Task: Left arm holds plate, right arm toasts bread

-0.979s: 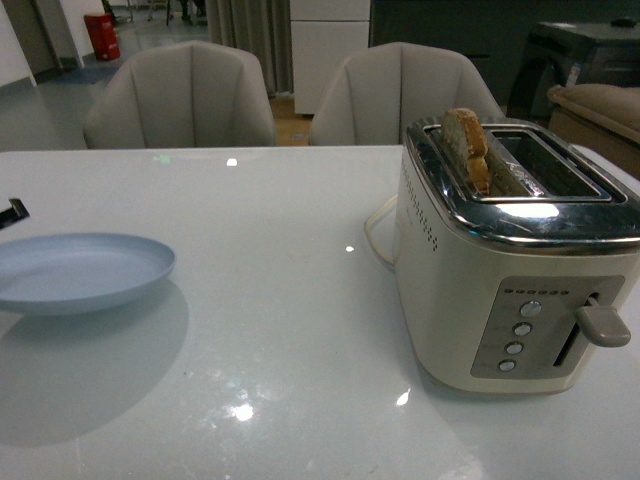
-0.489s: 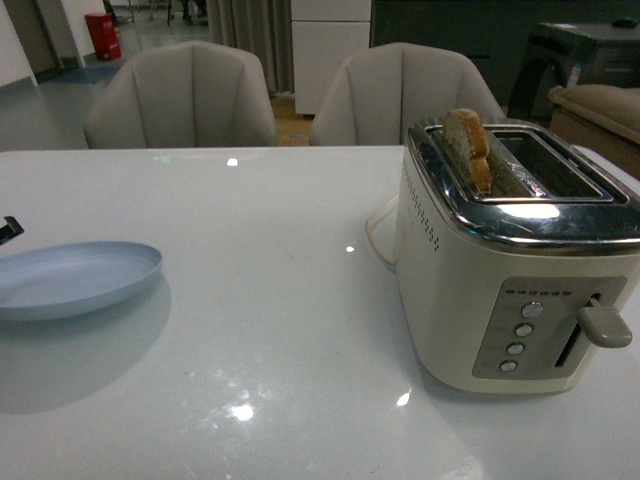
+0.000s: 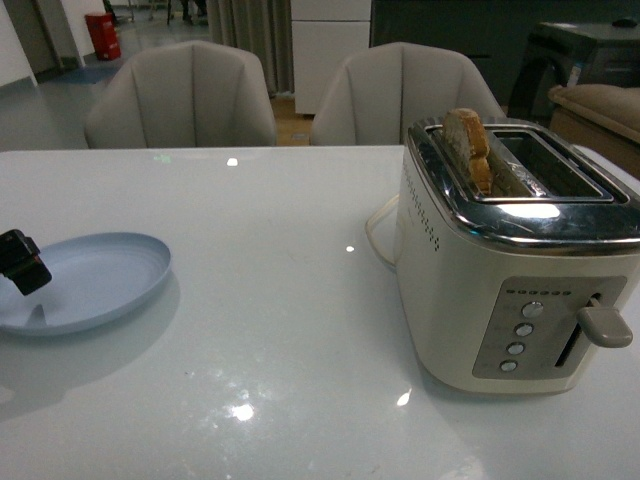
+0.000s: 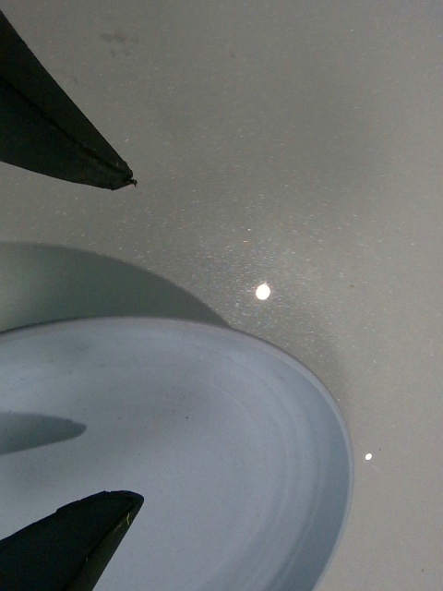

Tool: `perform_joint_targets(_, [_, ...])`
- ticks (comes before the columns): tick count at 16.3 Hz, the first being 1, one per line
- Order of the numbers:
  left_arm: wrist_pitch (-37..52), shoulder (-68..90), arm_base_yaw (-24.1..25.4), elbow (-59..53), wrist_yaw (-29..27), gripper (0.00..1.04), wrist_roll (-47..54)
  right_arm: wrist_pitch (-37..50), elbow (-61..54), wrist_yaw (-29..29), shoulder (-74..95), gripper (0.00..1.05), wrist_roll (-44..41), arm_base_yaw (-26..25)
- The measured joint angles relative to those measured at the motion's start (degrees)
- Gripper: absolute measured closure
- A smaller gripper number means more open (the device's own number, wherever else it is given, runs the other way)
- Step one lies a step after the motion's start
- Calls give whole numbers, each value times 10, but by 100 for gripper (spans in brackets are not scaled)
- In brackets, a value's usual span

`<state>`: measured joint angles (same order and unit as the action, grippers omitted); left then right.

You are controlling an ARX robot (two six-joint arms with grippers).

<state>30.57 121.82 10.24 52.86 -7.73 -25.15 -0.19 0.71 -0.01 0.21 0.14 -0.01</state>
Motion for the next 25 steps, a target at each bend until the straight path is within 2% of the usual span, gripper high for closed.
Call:
perform_joint_targets(1, [0, -1, -1, 0, -5, 8, 14, 0, 0, 0, 0, 6, 0, 0])
perform_joint_targets(5, [-7, -11, -9, -1, -7, 7, 51, 0, 0, 0, 0, 6, 0, 0])
perform_joint_targets(9, [-21, -111, -19, -7, 7, 7, 54, 0, 0, 0, 0, 6, 0, 0])
perform_joint_targets(15, [-85, -353, -38, -24, 89, 8, 86, 0, 0, 0, 0, 6, 0, 0])
perform_joint_targets(16, [12, -396, -40, -66, 122, 19, 130, 0, 0, 0, 0, 6, 0, 0])
perform_joint_targets(17, [33, -463, -52, -120, 122, 31, 182, 0, 0, 0, 0, 6, 0, 0])
perform_joint_targets(19, [-22, -612, -103, -230, 82, 62, 231, 0, 0, 0, 0, 6, 0, 0])
perform_joint_targets(22, [8, -715, -101, -323, 76, 98, 241, 0, 0, 0, 0, 6, 0, 0])
perform_joint_targets(23, [9, -723, -101, -340, 76, 103, 240, 0, 0, 0, 0, 6, 0, 0])
perform_joint_targets(25, [9, -728, -101, -353, 77, 103, 242, 0, 0, 0, 0, 6, 0, 0])
